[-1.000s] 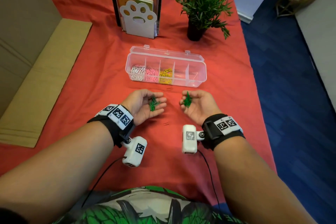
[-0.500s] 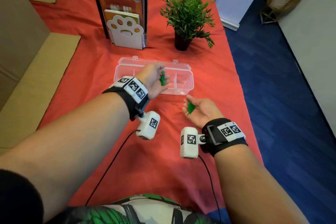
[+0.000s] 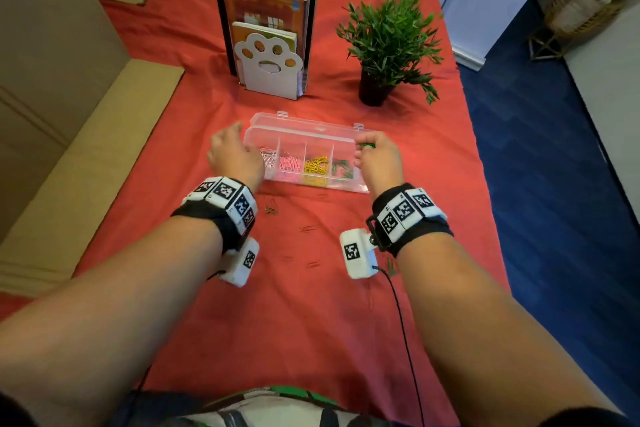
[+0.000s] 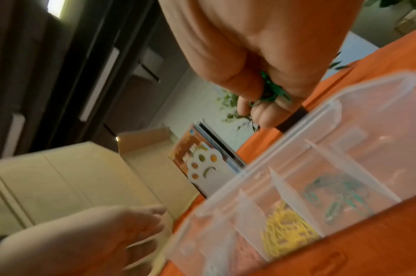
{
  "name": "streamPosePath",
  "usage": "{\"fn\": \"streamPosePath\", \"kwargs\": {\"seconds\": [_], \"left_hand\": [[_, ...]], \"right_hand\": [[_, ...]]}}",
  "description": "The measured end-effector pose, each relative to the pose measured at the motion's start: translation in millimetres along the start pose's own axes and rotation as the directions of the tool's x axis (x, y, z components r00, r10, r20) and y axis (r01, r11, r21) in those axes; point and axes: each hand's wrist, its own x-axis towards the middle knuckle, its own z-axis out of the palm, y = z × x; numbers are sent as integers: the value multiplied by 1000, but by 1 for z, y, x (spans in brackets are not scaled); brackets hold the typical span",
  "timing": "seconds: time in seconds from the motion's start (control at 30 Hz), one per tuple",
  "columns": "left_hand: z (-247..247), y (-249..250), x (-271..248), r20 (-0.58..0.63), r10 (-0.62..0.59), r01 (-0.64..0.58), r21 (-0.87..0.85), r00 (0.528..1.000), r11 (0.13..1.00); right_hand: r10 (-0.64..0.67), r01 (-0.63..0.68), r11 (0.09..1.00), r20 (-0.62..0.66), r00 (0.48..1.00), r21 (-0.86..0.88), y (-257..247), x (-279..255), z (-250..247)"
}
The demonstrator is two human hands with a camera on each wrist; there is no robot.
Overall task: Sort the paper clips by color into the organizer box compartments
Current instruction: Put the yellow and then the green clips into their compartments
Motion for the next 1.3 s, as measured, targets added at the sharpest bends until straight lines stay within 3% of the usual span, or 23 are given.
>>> {"fn": "streamPosePath", "kwargs": {"seconds": [0.1,0.17,0.23,0.33,0.43,0.5,0.6,0.73,1.0,1.3], "left_hand": [[-8,-28,16,195,-89,79,57,977,995],[-9,-34,18,288,-76,98,-61,955,993],[-9,-36,16,311,-94,173,-236,946,956],[-7,-42,10,315,-121,233,-347,941,909],[-3,-51,5,315,-60,190,-403,947,895],[-2,-54,4,317,-25,166,-425,948,890],[-1,-57,6,321,-14,164,-447,947,879],[0,-63,9,341,-5,165,-443,940,881],[-2,-56,9,313,16,139,-466,950,874],[-3,-56,14,327,-14,171,-455,945,874]], "right_hand": [[7,48,916,134,991,-399,-5,-1,14],[-33,105,866,155,987,-488,-8,-3,19],[-171,264,793,215,962,-549,-12,-6,34],[-345,554,599,437,831,-579,-19,-16,66],[-328,710,327,630,704,-624,-27,-28,96],[-290,719,213,660,693,-662,-23,-31,111],[-257,667,239,616,744,-706,-18,-29,125],[-158,637,285,620,769,-716,-18,-23,131],[-121,618,310,615,780,-723,-20,-16,129],[-42,653,235,663,747,-720,-31,-15,124]]}}
